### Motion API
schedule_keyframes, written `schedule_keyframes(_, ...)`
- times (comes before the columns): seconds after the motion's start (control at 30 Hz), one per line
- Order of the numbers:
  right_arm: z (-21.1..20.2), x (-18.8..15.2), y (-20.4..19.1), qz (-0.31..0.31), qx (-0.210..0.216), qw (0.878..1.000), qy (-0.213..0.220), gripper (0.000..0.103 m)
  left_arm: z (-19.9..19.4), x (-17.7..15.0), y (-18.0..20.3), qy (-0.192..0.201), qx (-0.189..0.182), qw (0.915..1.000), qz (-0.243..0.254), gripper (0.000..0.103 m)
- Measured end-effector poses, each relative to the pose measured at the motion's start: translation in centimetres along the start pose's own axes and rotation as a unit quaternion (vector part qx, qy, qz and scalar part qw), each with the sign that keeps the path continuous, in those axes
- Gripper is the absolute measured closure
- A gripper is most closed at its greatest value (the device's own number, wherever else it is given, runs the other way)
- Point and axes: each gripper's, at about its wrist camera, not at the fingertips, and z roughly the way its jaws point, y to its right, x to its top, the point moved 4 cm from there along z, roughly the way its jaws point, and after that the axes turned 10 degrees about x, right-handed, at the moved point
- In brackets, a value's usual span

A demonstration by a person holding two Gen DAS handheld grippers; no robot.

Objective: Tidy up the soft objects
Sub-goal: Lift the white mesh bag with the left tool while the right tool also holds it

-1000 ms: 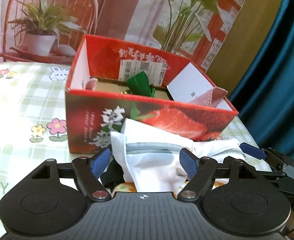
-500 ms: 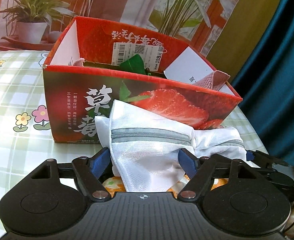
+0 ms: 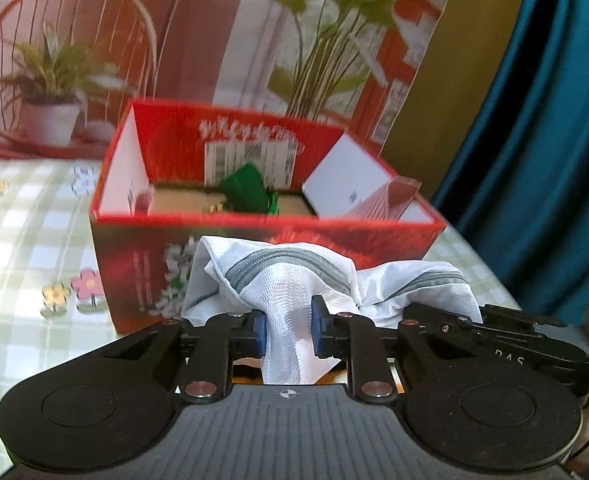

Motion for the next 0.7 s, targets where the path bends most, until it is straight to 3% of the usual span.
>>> schedule_keyframes(0.33,-4.3,3.2,-2.8,-0.006,0.029,0.996,0.079,0.079,-6.1,1.0,0.9,0.074,0.009,0.9971,-0.017,0.081)
schedule_keyframes(0.5,-5.4,2.8,-4.6,-0.028,0.037,0.995,0.088,0.079,-7.3,-0.6,-0.2,0.073,0.013,0.9947,-0.071,0.081)
schedule_keyframes(0.7,-6.1,1.4,-7.3,-0.073,0.039,0.993,0.082,0.079,-8.3,-2.2,-0.7,0.078,0.025,0.9929,-0.086,0.081)
